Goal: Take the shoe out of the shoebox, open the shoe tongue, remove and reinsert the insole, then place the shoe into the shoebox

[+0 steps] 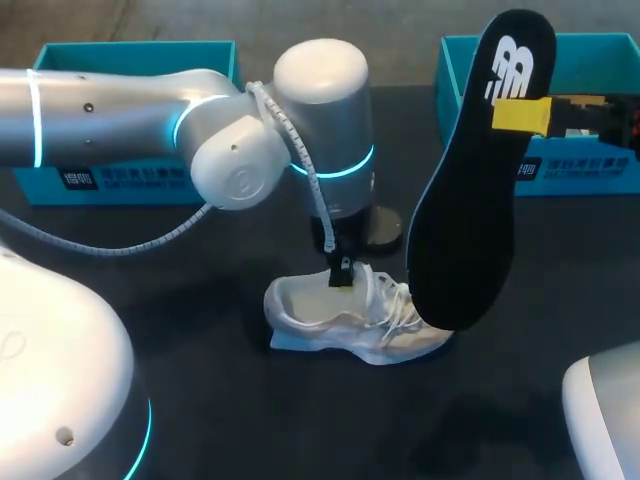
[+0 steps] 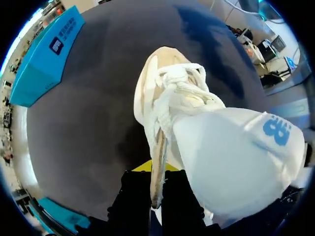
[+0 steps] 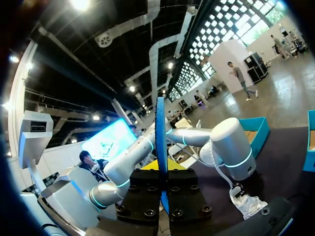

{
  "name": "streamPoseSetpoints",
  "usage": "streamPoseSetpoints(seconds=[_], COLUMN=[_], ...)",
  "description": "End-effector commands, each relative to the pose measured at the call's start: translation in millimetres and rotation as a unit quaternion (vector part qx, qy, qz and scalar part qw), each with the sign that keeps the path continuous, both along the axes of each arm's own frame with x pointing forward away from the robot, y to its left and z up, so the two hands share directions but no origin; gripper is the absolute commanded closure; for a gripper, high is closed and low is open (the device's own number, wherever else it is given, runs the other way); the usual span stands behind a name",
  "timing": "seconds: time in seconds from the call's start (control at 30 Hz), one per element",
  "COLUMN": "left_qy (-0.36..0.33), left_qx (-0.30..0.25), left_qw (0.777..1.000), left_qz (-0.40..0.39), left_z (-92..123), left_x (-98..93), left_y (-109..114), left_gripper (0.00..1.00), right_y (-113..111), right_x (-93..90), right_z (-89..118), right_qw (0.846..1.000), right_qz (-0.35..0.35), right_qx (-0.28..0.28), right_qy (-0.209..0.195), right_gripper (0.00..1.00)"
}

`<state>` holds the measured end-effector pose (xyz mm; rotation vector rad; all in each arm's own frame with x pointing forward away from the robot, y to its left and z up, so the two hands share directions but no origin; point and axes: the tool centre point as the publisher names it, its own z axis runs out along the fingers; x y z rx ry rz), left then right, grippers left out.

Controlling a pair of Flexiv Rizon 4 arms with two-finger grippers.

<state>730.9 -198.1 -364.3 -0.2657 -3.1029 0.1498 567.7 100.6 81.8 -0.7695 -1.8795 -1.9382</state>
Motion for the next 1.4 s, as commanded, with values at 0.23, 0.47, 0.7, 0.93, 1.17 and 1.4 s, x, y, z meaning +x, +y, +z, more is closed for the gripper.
streamPoseSetpoints(seconds=[0.23, 0.47, 0.7, 0.93, 1.17, 1.4], left_qy=[-0.026, -0.041, -0.065, -0.089, -0.094, -0.087], left_qx=[0.017, 0.032, 0.036, 0.047, 0.051, 0.04], left_qw=[0.985, 0.953, 0.891, 0.822, 0.771, 0.735], left_qz=[-0.171, -0.3, -0.448, -0.561, -0.628, -0.671], left_z=[28.6, 39.1, 49.0, 53.4, 50.1, 48.9], left_x=[-14.8, -16.5, -13.1, -15.8, -25.7, -37.2], left_y=[17.8, 32.2, 47.8, 58.9, 64.4, 63.7], left_gripper=[1.0, 1.0, 1.0, 1.0, 1.0, 1.0], right_y=[2.8, 2.8, 2.8, 2.8, 2.8, 2.8], right_x=[1.9, 1.9, 1.9, 1.9, 1.9, 1.9], right_z=[1.7, 1.7, 1.7, 1.7, 1.7, 1.7], right_qw=[1.0, 1.0, 1.0, 1.0, 1.0, 1.0], right_qz=[0.001, 0.001, 0.001, 0.001, 0.001, 0.001], right_qx=[-0.001, -0.001, -0.001, -0.001, -0.001, -0.001], right_qy=[0.001, 0.001, 0.001, 0.001, 0.001, 0.001], right_gripper=[1.0, 1.0, 1.0, 1.0, 1.0, 1.0])
